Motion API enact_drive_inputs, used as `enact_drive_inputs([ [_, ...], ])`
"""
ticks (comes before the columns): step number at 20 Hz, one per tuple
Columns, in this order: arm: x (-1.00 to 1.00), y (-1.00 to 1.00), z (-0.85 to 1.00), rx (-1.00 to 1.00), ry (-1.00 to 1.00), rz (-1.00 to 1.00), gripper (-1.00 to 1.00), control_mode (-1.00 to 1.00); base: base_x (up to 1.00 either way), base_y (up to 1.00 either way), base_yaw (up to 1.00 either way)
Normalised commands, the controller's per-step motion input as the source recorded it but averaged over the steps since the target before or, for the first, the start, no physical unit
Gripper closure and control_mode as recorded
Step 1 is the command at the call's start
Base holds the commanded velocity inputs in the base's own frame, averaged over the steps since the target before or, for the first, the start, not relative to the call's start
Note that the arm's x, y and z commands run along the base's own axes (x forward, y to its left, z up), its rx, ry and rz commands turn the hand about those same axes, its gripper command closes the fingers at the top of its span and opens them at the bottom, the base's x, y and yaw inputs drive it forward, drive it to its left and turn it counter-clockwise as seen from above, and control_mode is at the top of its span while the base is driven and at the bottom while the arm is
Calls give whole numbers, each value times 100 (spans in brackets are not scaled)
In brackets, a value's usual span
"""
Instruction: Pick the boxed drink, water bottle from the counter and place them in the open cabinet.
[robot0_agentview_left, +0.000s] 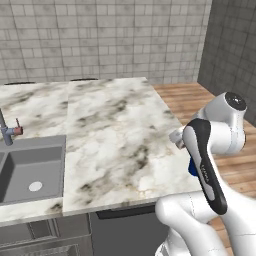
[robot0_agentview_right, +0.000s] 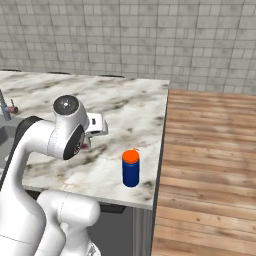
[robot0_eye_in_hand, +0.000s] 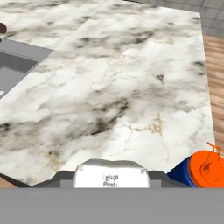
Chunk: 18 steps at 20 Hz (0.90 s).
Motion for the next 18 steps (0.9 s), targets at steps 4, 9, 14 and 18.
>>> enact_drive_inputs([
  [4, 0, 0, 0, 0, 0, 0, 100, 100, -2, 0, 0],
  [9, 0, 0, 0, 0, 0, 0, 100, 100, -42, 0, 0],
  [14, 0, 0, 0, 0, 0, 0, 100, 100, -61, 0, -8],
  [18, 0, 0, 0, 0, 0, 0, 100, 100, -3, 19, -75],
])
